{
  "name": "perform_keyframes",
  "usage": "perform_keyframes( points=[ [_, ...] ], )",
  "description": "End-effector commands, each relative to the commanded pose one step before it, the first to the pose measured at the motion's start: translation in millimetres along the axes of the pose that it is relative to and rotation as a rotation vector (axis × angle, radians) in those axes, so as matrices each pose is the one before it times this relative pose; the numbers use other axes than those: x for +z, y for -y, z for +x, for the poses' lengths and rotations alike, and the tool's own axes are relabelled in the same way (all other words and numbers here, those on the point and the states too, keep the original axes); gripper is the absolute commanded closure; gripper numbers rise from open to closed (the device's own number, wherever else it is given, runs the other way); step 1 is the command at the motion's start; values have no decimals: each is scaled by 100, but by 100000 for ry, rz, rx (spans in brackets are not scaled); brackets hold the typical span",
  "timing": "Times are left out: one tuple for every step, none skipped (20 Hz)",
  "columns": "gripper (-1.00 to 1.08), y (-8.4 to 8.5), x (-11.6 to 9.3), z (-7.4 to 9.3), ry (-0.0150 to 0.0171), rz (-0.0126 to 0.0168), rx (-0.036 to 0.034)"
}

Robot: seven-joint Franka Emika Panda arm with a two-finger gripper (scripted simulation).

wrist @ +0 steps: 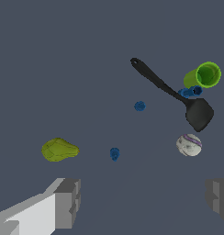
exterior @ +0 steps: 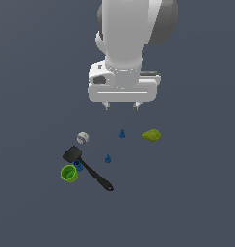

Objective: Pick up a designated object from a clutter of objects.

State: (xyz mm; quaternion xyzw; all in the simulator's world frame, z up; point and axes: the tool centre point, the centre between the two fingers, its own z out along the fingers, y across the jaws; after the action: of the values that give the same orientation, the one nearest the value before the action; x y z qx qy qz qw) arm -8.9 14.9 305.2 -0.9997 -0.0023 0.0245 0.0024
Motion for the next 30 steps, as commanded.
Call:
perform_keyframes(
  points=[
    [-92,-1,0,0,0,0,0],
    [-92,-29,17,-6,23,-38,-53],
    [-92,-52,63,-10,89,-141,-197],
    [-92,-99,99,-19,142,-222,-305],
    [-92,-143,139,-28,203,-313,-419],
    [-92,-185,180,-38,275,-415,-530],
    [-92,-198,179,-43,290,-428,-502],
    [-92,-167,145,-37,256,-368,-378],
    [-92,-138,109,-32,216,-303,-249],
    [-92,-111,71,-26,170,-231,-116],
    [-92,-76,32,-19,119,-155,12],
    [-92,-31,-4,-6,59,-69,125],
    [-92,13,-22,3,-16,27,92],
    [-92,23,-5,6,-38,48,-32],
    [-92,24,18,5,-42,43,-173],
    [-92,17,45,4,-33,22,-298],
    [-92,13,69,2,-29,7,-430],
    [-92,10,94,1,-27,-4,-560],
    [-92,11,117,1,-27,-14,-697],
    [-92,11,140,0,-28,-20,-825],
    [-92,11,160,-1,-34,-21,-943],
    [-92,18,179,0,-44,-17,-1069],
    [-92,23,199,0,-56,-12,-1199],
    [-92,29,219,-1,-66,-9,-1332],
    [-92,30,240,-2,-71,-11,-1458],
    [-92,32,263,-4,-74,-16,-1594],
    [-92,34,284,-7,-78,-20,-1726],
    [-92,37,305,-9,-84,-21,-1857],
    [-92,41,326,-11,-91,-22,-1991],
    [-92,46,347,-15,-97,-24,-2126]
  ],
)
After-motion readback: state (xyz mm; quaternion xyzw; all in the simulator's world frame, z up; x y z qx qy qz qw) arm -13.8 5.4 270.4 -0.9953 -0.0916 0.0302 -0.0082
